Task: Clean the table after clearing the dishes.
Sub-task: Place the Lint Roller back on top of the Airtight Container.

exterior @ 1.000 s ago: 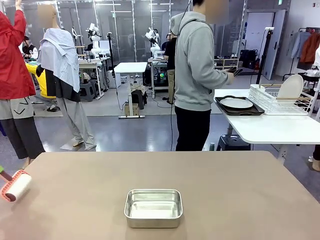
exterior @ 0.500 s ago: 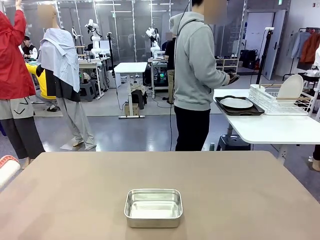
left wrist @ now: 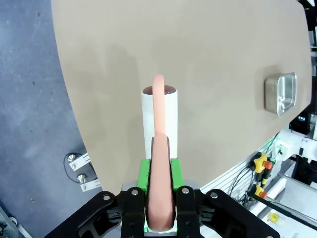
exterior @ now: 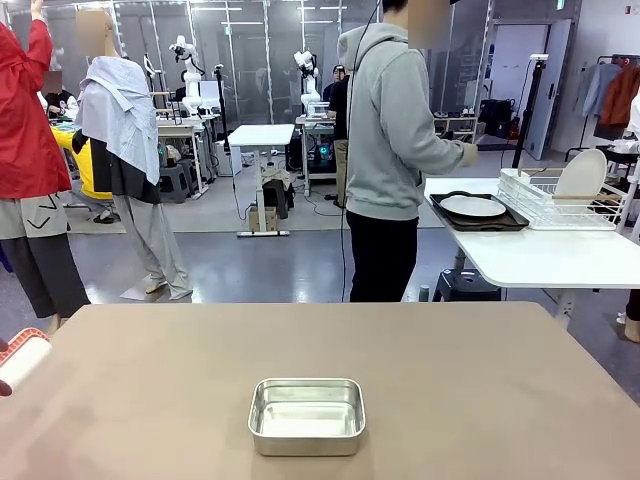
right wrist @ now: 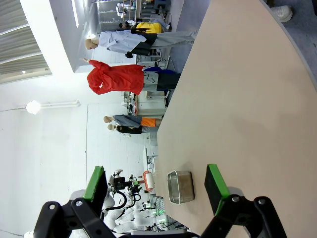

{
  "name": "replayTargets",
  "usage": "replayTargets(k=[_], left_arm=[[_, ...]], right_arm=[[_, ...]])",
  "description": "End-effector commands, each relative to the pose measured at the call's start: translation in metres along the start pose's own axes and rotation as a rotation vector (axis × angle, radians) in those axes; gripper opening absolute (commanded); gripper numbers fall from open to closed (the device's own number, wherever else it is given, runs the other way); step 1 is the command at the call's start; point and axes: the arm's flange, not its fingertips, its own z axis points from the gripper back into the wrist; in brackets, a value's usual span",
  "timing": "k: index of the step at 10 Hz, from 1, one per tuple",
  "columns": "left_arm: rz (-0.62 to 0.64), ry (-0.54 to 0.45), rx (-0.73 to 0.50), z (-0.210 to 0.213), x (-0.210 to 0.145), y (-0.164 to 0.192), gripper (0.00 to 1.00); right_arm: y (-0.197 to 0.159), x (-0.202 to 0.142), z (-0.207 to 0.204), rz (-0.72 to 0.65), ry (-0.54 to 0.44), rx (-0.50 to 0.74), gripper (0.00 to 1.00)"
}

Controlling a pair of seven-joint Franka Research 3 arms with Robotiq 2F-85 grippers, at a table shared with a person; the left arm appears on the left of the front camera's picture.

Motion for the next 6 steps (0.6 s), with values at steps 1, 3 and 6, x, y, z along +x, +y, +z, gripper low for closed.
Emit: replayTargets(k=[1,3,6], left_arm=[[-0.009,-0.025,-0.008,0.009,-0.002,-0.002,0.2],[-0.009,-0.025,-0.008,0.009,-0.002,-0.002,0.2],[-0.211,0.027,0.065,0.015,0.029,-0.047,0.2]], right_arm=[[0.003,-0.002,0.002,0.007,0.007,0.0,1.0],[0.003,-0.002,0.002,0.007,0.007,0.0,1.0],[0.003,-0.002,0.002,0.007,0.007,0.0,1.0]])
